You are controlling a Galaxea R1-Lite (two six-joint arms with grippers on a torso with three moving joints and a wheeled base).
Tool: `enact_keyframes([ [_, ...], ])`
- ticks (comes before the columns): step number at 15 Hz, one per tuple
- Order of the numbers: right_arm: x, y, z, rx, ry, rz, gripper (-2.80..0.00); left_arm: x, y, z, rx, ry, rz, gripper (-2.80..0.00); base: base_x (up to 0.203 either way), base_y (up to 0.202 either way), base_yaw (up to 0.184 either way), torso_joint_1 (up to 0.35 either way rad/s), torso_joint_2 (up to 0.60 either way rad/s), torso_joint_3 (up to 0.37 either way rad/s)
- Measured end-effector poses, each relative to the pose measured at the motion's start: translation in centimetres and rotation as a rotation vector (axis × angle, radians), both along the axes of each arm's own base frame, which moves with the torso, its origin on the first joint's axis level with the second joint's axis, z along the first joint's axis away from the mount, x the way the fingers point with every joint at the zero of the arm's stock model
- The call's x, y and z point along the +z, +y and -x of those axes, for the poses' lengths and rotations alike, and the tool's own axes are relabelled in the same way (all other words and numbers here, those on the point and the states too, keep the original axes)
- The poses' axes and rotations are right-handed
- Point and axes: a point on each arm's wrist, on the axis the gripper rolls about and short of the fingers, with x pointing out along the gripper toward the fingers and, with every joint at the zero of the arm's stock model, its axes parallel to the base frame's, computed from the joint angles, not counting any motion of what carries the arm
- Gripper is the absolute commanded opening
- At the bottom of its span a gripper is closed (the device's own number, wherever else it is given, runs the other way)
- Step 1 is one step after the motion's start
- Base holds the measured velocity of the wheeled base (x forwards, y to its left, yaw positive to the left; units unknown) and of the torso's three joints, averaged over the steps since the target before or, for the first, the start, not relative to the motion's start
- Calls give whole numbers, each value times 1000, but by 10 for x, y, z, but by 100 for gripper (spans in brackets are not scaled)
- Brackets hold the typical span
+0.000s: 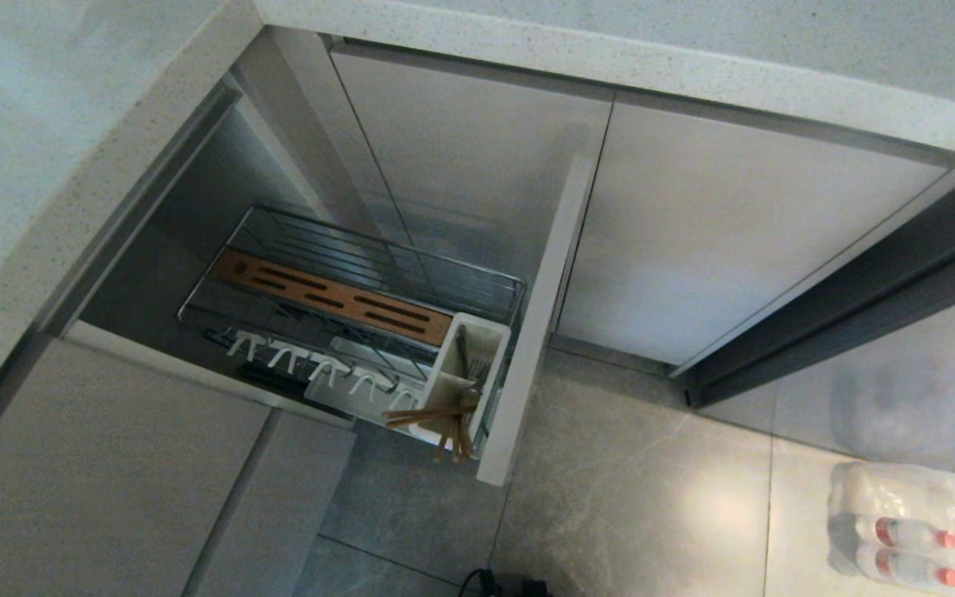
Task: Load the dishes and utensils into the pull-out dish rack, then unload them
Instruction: Take the chopsticks out of the cupboard
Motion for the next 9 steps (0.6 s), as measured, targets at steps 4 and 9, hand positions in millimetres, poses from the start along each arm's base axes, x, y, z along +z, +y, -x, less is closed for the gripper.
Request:
enact_keyframes([
  [4, 0, 0, 0, 0, 0, 0, -280, 29, -35, 7, -17, -37, -137, -280, 0, 0, 0, 0, 0, 0],
  [9, 0, 0, 0, 0, 0, 0, -280, 67, -102, 4, -145, -108, -299, -280, 0, 0, 0, 0, 0, 0],
])
